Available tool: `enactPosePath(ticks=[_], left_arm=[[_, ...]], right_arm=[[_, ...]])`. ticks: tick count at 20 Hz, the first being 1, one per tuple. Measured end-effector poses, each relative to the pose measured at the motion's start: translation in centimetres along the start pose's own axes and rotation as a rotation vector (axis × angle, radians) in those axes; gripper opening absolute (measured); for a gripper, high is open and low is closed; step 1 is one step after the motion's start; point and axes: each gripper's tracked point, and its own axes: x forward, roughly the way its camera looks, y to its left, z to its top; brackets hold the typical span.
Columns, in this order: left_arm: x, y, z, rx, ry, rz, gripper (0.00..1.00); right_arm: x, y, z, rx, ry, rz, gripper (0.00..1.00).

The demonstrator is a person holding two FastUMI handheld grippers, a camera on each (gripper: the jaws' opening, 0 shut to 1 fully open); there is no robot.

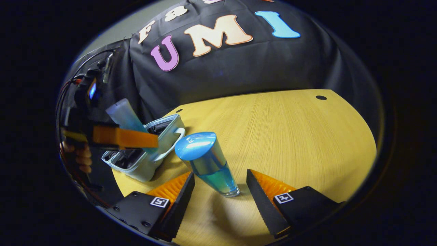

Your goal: First open the suitcase, pack the skin care products into it, and then close the suitcase.

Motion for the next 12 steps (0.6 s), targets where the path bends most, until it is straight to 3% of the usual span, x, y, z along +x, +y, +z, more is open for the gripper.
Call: enactPosePath(ticks=[1,3,4,5,6,9,12], left_arm=[[-0.7,1.1,0.7,-0.012,-0.011,0.016,0.30],[-1.7,3.2,1.3,-0.046,0.002,0.042,0.30],[-2.1,4.3,1.2,-0.061,0.012,0.055,0.30],[-2.6,5.7,1.2,-0.073,0.020,0.072,0.30],[-3.0,7.0,1.0,-0.079,0.037,0.091,0.30],[-4.4,11.1,-0.2,-0.081,0.097,0.166,0.31],[-4.5,13.3,-1.7,-0.081,0.194,0.175,0.30]], right_arm=[[0.3,-0.2,0.0,-0.012,0.000,-0.015,0.95],[0.9,-0.4,-0.3,-0.047,0.002,-0.041,0.78],[0.9,-0.3,-0.4,-0.055,0.000,-0.044,0.81],[1.1,-0.3,-0.3,-0.064,-0.003,-0.062,0.56],[0.9,-0.4,-0.2,-0.069,-0.005,-0.069,0.58],[1.2,-0.6,-0.2,-0.105,0.013,-0.099,0.49],[1.3,-0.9,0.0,-0.069,0.031,-0.125,0.45]])
